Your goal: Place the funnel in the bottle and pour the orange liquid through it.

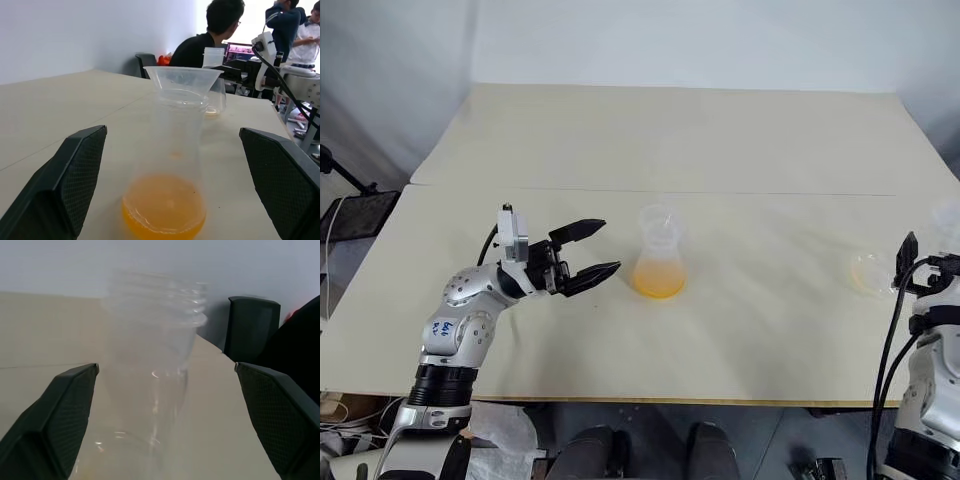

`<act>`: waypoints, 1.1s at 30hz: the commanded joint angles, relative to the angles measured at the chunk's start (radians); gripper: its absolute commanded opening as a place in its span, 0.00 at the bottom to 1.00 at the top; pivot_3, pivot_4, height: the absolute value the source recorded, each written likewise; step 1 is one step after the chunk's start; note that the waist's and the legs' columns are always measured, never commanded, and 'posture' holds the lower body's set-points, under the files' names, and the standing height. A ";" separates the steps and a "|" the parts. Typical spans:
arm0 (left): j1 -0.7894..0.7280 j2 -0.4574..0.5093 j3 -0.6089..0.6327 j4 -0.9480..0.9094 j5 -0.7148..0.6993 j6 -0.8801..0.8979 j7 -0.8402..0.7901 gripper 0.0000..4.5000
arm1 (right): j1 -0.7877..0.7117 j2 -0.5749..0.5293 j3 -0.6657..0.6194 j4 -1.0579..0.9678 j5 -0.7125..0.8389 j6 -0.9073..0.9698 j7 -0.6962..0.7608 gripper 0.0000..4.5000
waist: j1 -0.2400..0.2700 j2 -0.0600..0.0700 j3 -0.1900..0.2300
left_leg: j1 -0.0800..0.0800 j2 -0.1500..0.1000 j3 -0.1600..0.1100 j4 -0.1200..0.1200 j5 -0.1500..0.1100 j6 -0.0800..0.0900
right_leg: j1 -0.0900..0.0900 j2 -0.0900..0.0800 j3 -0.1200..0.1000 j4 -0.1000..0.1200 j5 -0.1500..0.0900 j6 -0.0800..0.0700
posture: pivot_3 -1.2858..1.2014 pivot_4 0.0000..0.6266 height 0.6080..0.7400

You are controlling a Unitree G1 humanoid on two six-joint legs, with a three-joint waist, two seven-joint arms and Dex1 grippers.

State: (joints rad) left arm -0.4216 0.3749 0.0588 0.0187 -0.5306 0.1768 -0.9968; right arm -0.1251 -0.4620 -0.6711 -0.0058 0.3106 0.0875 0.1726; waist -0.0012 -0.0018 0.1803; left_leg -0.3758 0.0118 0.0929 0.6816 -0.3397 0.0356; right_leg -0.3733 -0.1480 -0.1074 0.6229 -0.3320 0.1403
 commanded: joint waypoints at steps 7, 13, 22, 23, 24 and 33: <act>-0.015 0.029 0.017 -0.012 -0.011 -0.004 -0.015 1.00 | 0.044 -0.053 -0.111 -0.224 0.110 -0.006 -0.003 0.99 | 0.004 0.000 0.000 | 0.000 0.000 0.000 0.000 0.000 0.000 | 0.000 0.000 0.000 0.000 0.000 0.000 | 0.52 0.24 1.00; -0.017 0.055 0.031 0.010 0.000 -0.017 -0.019 1.00 | 0.090 -0.146 -0.152 -0.378 0.225 0.013 0.115 0.99 | 0.003 0.000 0.000 | 0.000 0.000 0.000 0.000 0.000 0.000 | 0.000 0.000 0.000 0.000 0.000 0.000 | 0.52 0.24 1.00; 0.051 0.192 0.061 0.031 0.073 -0.066 -0.042 1.00 | 0.222 -0.314 0.090 -0.415 0.322 0.009 0.632 0.99 | 0.001 0.000 0.001 | 0.001 0.001 0.000 -0.001 0.000 0.000 | 0.001 0.001 0.000 -0.001 0.000 0.000 | 0.52 0.24 1.00; 0.068 0.206 0.068 0.034 0.079 -0.077 -0.045 1.00 | 0.253 -0.324 0.108 -0.415 0.324 0.013 0.681 0.99 | 0.004 0.000 0.001 | 0.001 0.001 0.000 -0.002 0.000 0.001 | 0.001 0.000 0.000 -0.001 0.000 0.000 | 0.52 0.24 1.00; 0.085 0.218 0.075 0.035 0.080 -0.084 -0.049 1.00 | 0.282 -0.325 0.119 -0.415 0.336 0.007 0.734 0.99 | 0.008 0.000 0.001 | 0.001 0.000 0.000 -0.002 -0.001 0.001 | 0.001 0.000 0.000 -0.001 0.000 0.000 | 0.52 0.24 1.00; 0.213 0.245 0.101 -0.032 0.113 -0.143 -0.020 1.00 | 0.482 -0.321 0.124 -0.367 0.359 -0.038 1.036 0.99 | 0.027 -0.001 0.001 | 0.005 0.001 -0.002 -0.001 -0.002 0.002 | 0.010 -0.001 -0.001 -0.011 0.000 0.001 | 0.52 0.24 1.00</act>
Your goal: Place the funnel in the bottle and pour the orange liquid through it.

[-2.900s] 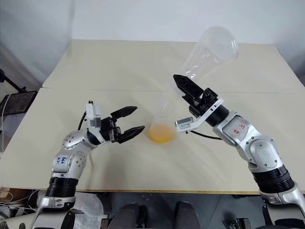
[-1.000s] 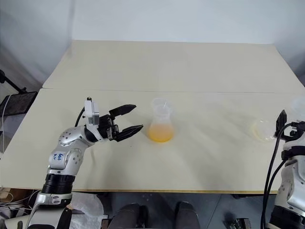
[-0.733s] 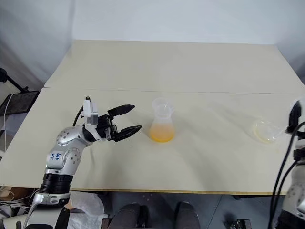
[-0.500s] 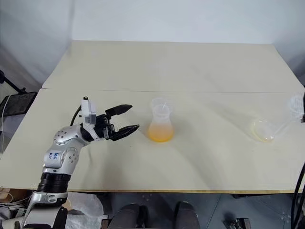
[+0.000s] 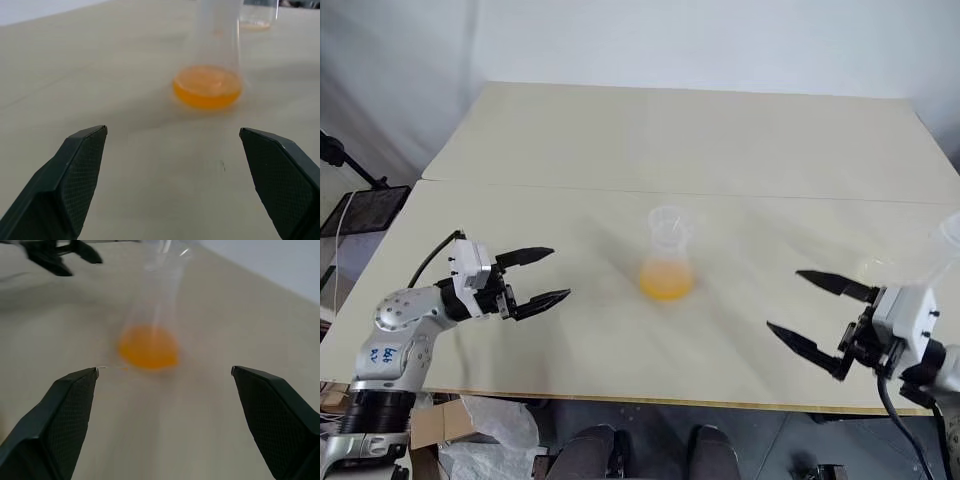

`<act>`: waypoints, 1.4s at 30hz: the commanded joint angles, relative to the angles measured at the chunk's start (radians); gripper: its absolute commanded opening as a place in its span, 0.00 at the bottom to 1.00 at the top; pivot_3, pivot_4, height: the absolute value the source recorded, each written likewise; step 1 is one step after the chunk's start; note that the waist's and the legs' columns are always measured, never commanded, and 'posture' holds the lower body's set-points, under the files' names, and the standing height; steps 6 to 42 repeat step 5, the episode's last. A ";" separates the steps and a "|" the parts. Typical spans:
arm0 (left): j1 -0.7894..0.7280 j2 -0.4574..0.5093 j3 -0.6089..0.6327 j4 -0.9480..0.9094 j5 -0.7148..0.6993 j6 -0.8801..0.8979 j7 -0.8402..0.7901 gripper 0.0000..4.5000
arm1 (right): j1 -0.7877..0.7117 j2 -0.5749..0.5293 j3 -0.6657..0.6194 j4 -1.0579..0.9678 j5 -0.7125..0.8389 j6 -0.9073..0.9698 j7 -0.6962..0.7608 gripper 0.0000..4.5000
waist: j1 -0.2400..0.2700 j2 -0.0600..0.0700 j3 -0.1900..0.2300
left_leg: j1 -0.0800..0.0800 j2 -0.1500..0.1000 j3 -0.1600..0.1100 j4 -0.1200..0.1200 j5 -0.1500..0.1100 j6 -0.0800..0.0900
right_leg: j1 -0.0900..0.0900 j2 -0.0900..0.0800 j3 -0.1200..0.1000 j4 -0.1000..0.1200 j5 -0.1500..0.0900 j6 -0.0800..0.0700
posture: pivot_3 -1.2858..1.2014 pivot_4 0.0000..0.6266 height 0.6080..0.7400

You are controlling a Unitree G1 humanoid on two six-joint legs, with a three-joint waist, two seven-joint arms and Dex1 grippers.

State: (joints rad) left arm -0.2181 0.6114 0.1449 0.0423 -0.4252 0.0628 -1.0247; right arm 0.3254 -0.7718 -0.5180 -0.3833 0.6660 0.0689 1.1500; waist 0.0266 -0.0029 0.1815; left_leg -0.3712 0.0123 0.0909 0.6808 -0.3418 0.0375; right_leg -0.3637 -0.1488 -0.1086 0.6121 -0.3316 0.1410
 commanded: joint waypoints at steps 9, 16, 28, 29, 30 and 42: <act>0.037 0.012 0.024 -0.101 -0.017 -0.007 0.020 1.00 | 0.059 0.019 -0.030 0.042 -0.041 -0.111 0.099 0.99 | -0.003 0.000 0.000 | 0.002 0.001 -0.001 0.000 -0.001 -0.001 | 0.002 -0.001 0.002 -0.002 0.000 -0.001 | 0.52 0.24 1.00; 0.037 0.012 0.024 -0.101 -0.017 -0.007 0.020 1.00 | 0.059 0.019 -0.030 0.042 -0.041 -0.111 0.099 0.99 | -0.003 0.000 0.000 | 0.002 0.001 -0.001 0.000 -0.001 -0.001 | 0.002 -0.001 0.002 -0.002 0.000 -0.001 | 0.52 0.24 1.00; 0.037 0.012 0.024 -0.101 -0.017 -0.007 0.020 1.00 | 0.059 0.019 -0.030 0.042 -0.041 -0.111 0.099 0.99 | -0.003 0.000 0.000 | 0.002 0.001 -0.001 0.000 -0.001 -0.001 | 0.002 -0.001 0.002 -0.002 0.000 -0.001 | 0.52 0.24 1.00; 0.037 0.012 0.024 -0.101 -0.017 -0.007 0.020 1.00 | 0.059 0.019 -0.030 0.042 -0.041 -0.111 0.099 0.99 | -0.003 0.000 0.000 | 0.002 0.001 -0.001 0.000 -0.001 -0.001 | 0.002 -0.001 0.002 -0.002 0.000 -0.001 | 0.52 0.24 1.00; 0.037 0.012 0.024 -0.101 -0.017 -0.007 0.020 1.00 | 0.059 0.019 -0.030 0.042 -0.041 -0.111 0.099 0.99 | -0.003 0.000 0.000 | 0.002 0.001 -0.001 0.000 -0.001 -0.001 | 0.002 -0.001 0.002 -0.002 0.000 -0.001 | 0.52 0.24 1.00; 0.037 0.012 0.024 -0.101 -0.017 -0.007 0.020 1.00 | 0.059 0.019 -0.030 0.042 -0.041 -0.111 0.099 0.99 | -0.003 0.000 0.000 | 0.002 0.001 -0.001 0.000 -0.001 -0.001 | 0.002 -0.001 0.002 -0.002 0.000 -0.001 | 0.52 0.24 1.00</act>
